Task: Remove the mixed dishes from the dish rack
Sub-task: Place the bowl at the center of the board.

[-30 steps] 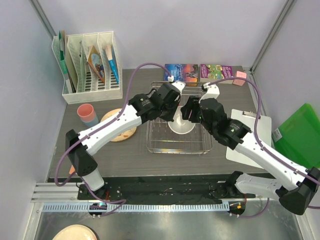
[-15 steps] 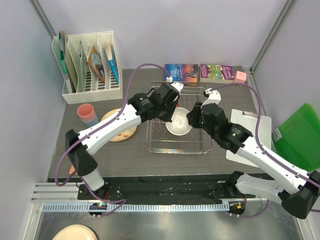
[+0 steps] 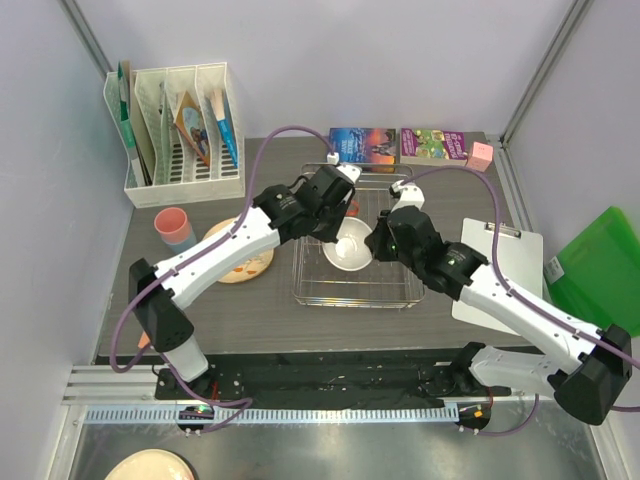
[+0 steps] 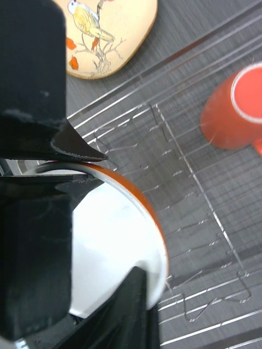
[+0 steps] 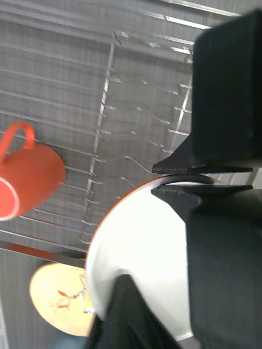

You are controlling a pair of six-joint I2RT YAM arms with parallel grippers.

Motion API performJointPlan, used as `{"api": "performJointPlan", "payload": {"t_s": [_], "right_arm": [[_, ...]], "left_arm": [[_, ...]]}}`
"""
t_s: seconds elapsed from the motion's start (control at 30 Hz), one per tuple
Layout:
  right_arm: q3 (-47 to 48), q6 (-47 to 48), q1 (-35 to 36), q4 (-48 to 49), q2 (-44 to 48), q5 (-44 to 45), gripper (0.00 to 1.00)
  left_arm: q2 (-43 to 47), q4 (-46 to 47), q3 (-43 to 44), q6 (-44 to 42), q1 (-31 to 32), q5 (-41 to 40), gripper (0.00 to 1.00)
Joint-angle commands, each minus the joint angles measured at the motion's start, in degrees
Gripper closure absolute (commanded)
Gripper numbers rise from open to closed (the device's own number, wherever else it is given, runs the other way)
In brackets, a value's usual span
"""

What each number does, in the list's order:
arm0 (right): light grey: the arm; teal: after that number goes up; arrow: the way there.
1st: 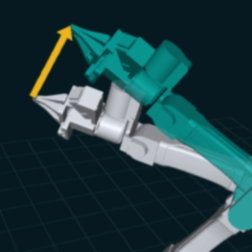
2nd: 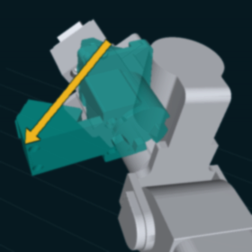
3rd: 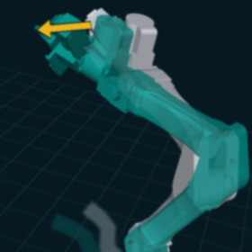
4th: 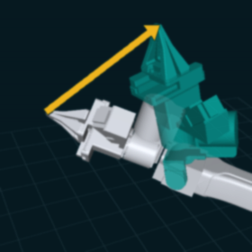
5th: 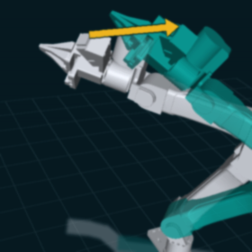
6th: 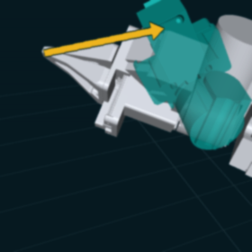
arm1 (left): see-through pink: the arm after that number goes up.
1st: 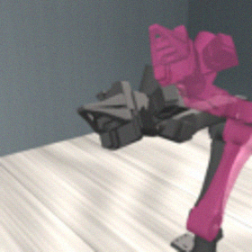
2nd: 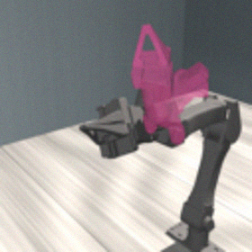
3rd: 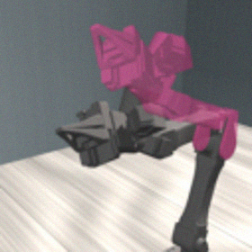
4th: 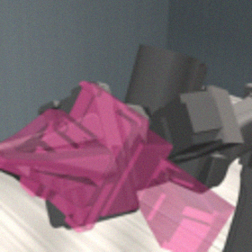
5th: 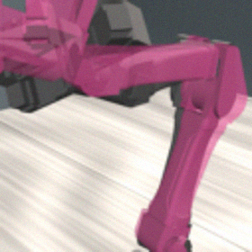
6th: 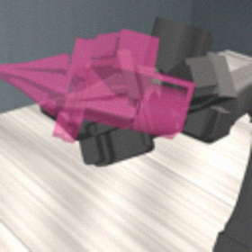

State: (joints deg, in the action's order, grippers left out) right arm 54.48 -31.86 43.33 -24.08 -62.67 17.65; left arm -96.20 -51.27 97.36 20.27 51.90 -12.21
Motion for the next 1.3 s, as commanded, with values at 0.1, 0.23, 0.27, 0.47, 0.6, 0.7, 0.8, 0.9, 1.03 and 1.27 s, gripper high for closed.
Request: {"api": "performJointPlan", "payload": {"t_s": [0.1,0.23,0.27,0.47,0.6,0.7,0.8,0.9,1.03,1.27], "right_arm": [[1.8,-0.6,0.5,1.6,-0.2,-2.7,0.99],[4.4,0.5,0.5,1.8,0.4,-1.5,0.99],[4.9,0.8,0.4,1.7,0.2,-1.6,0.99],[7.8,1.1,0.5,1.5,0.8,0.7,0.99],[10.0,1.0,0.4,1.0,1.9,4.8,0.99],[11.1,1.4,0.4,0.3,2.8,7.9,0.99],[12.4,2.1,-1.0,-0.7,3.9,12.7,0.99],[13.3,1.6,-5.6,-1.1,4.4,13.3,0.99],[13.6,-0.7,-12.8,-1.2,2.3,5.4,0.99],[18.4,-1.6,-14.0,3.4,-10.3,-15.6,0.99]], "left_arm": [[6.1,6.9,-0.5,-0.2,-0.3,-4.4,0.98],[7.8,7.2,-0.8,-1.0,-0.7,-7.8,0.93],[8.3,8.3,-1.4,-1.1,-0.8,-8.0,0.93],[9.7,8.9,-2.7,-1.3,-2.2,-9.1,0.64],[11.3,11.4,-5.5,-0.9,-2.6,-14.1,0.35],[13.2,12.5,-7.4,0.4,-3.6,-17.4,0.01],[14.8,11.9,-8.0,2.4,-4.9,-21.9,0.0],[17.4,12.0,-9.8,5.6,-6.5,-24.4,0.0],[22.5,13.7,-15.3,9.8,-9.3,-24.2,0.0],[34.9,17.8,-25.5,13.1,-11.4,-29.7,0.0]]}}
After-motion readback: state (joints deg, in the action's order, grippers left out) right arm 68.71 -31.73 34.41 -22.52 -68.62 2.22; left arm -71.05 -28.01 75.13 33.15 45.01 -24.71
